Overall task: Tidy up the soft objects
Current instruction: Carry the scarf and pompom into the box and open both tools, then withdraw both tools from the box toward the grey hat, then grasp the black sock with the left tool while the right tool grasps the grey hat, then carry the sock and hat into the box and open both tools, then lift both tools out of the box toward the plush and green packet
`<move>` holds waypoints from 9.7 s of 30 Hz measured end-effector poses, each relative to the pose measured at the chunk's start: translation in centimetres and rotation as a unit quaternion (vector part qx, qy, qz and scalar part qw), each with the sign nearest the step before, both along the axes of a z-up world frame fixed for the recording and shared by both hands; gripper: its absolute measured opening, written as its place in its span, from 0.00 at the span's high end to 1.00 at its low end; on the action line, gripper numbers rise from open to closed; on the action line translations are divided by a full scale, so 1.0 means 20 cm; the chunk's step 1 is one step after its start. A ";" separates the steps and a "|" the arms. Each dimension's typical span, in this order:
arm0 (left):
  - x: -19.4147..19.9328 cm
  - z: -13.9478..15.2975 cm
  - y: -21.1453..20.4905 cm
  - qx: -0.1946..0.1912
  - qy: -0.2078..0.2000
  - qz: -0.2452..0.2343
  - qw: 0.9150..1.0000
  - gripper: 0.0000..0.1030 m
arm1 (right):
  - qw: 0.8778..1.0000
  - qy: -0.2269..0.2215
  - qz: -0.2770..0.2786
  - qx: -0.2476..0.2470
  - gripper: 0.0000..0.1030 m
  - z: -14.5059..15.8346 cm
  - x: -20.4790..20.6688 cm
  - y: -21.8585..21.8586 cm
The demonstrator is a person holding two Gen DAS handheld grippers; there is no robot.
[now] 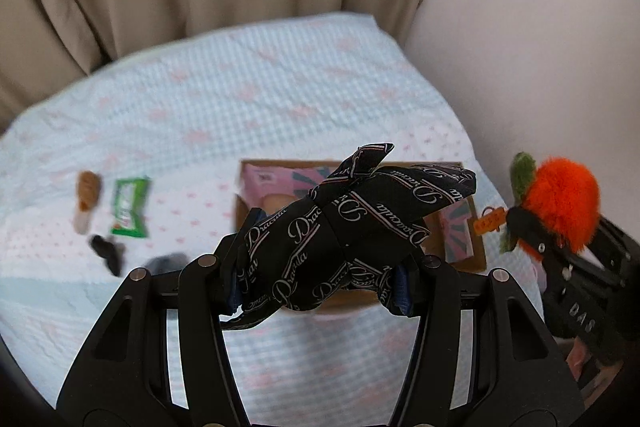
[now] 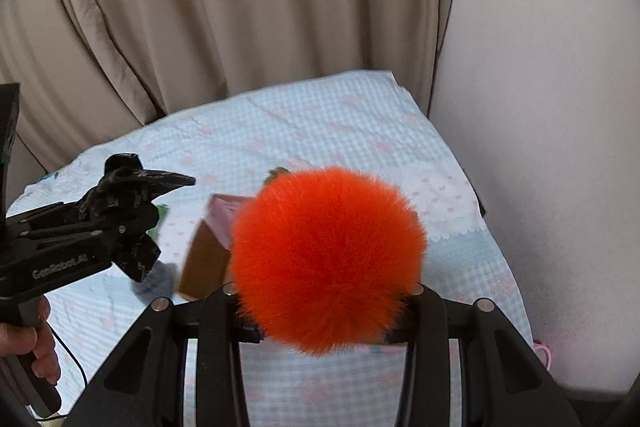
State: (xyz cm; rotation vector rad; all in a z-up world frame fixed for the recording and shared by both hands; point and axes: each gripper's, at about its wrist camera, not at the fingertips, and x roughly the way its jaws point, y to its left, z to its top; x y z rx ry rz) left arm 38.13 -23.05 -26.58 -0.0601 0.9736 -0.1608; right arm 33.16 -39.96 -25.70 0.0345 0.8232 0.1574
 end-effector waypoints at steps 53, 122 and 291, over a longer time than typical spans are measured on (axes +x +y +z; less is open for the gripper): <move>0.46 -0.45 -0.41 0.053 0.119 -0.039 0.991 0.00 | 0.995 0.087 0.056 -0.010 0.02 -0.58 0.24 -0.07; -0.77 0.15 1.87 -0.003 -0.091 -0.046 0.995 0.00 | 0.990 -0.069 -0.117 0.031 0.02 0.18 -0.75 1.53; -0.32 0.14 0.09 0.070 0.028 0.013 0.997 0.00 | 0.999 0.031 -0.029 -0.003 0.00 0.25 -0.08 0.01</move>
